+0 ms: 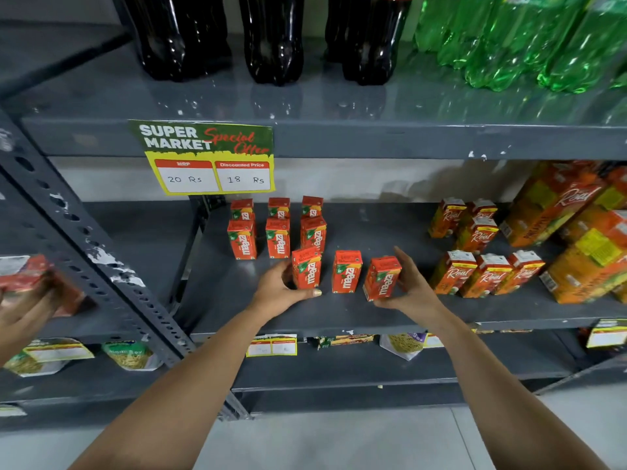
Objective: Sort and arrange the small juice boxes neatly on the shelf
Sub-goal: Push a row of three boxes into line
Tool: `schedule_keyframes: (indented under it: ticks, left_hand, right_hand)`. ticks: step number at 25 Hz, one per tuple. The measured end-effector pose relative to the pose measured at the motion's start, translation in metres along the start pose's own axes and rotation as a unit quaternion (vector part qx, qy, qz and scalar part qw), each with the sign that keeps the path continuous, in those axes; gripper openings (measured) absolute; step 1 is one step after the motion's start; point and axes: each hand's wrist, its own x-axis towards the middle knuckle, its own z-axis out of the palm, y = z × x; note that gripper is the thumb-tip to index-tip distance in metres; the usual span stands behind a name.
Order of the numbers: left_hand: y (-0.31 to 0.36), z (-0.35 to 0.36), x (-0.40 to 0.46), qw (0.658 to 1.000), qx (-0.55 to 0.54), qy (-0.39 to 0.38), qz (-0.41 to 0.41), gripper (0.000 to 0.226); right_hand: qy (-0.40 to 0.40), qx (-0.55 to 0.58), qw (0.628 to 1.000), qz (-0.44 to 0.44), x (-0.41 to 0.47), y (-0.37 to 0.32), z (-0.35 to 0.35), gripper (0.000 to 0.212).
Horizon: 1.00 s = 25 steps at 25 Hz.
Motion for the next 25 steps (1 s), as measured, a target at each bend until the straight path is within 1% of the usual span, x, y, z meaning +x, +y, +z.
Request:
schedule_keyframes:
  ticks: [3, 5, 7, 9, 11, 12, 15, 18, 21, 25]
  left_hand:
    - [0.008, 0.003, 0.008, 1.000, 0.006, 0.004, -0.014, 0.058]
    - [0.011, 0.005, 0.013, 1.000, 0.001, 0.006, -0.021, 0.052]
    - [0.012, 0.009, 0.018, 0.999, -0.011, 0.000, -0.038, 0.050]
    - [0.014, 0.013, 0.022, 0.998, -0.013, -0.025, -0.051, 0.050]
    - [0.016, 0.018, 0.023, 0.998, -0.013, -0.053, -0.044, 0.051]
    - [0.017, 0.021, 0.023, 0.998, -0.015, -0.056, -0.038, 0.052]
    - [0.017, 0.026, 0.021, 0.998, -0.040, -0.033, -0.033, 0.055]
    - [0.016, 0.021, 0.015, 0.997, -0.056, -0.030, -0.044, 0.051]
    - [0.009, -0.002, 0.001, 0.996, -0.048, -0.030, -0.066, 0.042]
    - [-0.002, -0.042, -0.027, 0.995, -0.046, -0.013, -0.090, 0.036]
  right_hand:
    - [0.009, -0.045, 0.999, 0.026, 0.013, -0.001, 0.006, 0.063]
    - [0.006, -0.068, 0.997, 0.033, 0.022, -0.001, 0.008, 0.050]
    - [-0.018, -0.079, 0.996, 0.035, 0.031, -0.002, 0.010, 0.044]
    - [-0.050, -0.099, 0.993, 0.033, 0.039, -0.004, 0.014, 0.042]
    - [-0.081, -0.101, 0.991, 0.021, 0.046, -0.008, 0.016, 0.043]
    - [-0.092, -0.095, 0.991, 0.016, 0.049, -0.009, 0.016, 0.043]
    - [-0.110, -0.082, 0.990, 0.015, 0.054, -0.011, 0.016, 0.041]
    - [-0.128, -0.065, 0.989, 0.022, 0.052, -0.015, 0.026, 0.043]
    - [-0.135, -0.048, 0.989, 0.031, 0.045, -0.023, 0.051, 0.045]
    - [-0.141, -0.039, 0.988, 0.038, 0.035, -0.031, 0.097, 0.046]
